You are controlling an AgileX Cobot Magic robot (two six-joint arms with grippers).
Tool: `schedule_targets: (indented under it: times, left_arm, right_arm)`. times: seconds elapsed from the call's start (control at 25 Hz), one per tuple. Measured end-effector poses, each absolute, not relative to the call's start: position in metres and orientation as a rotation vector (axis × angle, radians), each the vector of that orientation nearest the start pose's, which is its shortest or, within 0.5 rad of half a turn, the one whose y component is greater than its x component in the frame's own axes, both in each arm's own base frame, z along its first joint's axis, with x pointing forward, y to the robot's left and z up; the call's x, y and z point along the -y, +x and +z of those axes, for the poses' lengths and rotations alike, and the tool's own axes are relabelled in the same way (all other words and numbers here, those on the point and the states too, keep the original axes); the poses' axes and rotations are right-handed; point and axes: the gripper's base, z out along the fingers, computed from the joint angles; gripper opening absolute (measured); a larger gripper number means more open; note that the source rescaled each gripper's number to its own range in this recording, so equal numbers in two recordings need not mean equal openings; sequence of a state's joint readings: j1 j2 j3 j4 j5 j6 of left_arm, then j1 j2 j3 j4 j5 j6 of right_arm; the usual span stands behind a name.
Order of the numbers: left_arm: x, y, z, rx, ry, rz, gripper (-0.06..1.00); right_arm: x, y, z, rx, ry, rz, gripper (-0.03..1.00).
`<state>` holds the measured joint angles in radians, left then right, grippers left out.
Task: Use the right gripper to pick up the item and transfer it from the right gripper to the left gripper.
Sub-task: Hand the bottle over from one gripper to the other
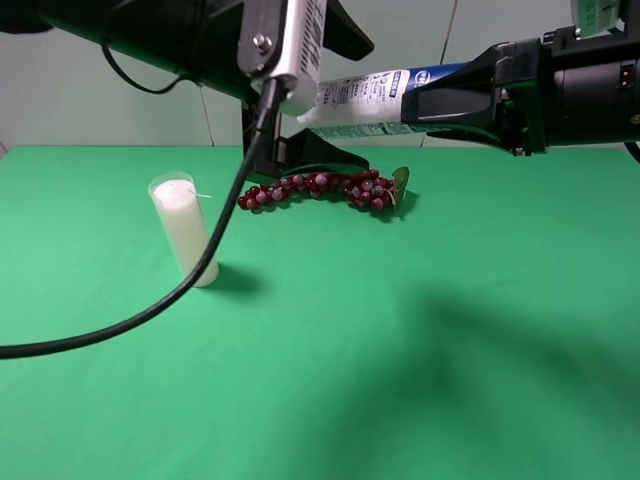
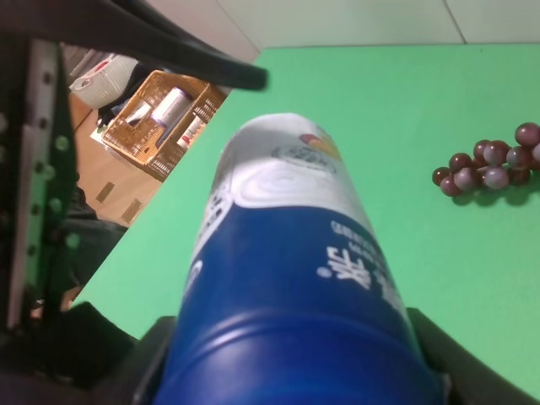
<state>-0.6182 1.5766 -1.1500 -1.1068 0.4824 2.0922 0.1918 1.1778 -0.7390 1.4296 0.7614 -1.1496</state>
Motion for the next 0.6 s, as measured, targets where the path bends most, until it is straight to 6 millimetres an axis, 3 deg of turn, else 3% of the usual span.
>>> schedule_targets:
  times: [0.32, 0.6]
  left_arm:
    - [0.248, 0.279, 0.297, -1.215, 1.679, -0.216, 1.00]
    - [0.256, 0.288, 0.284, -1.256, 1.655, -0.252, 1.00]
  right_arm:
    - [-0.105, 0.213, 0.302, -2.019, -0.448, 1.032, 0.00]
    - [-0.105, 0.212, 0.302, -2.019, -0.453, 1.039, 0.00]
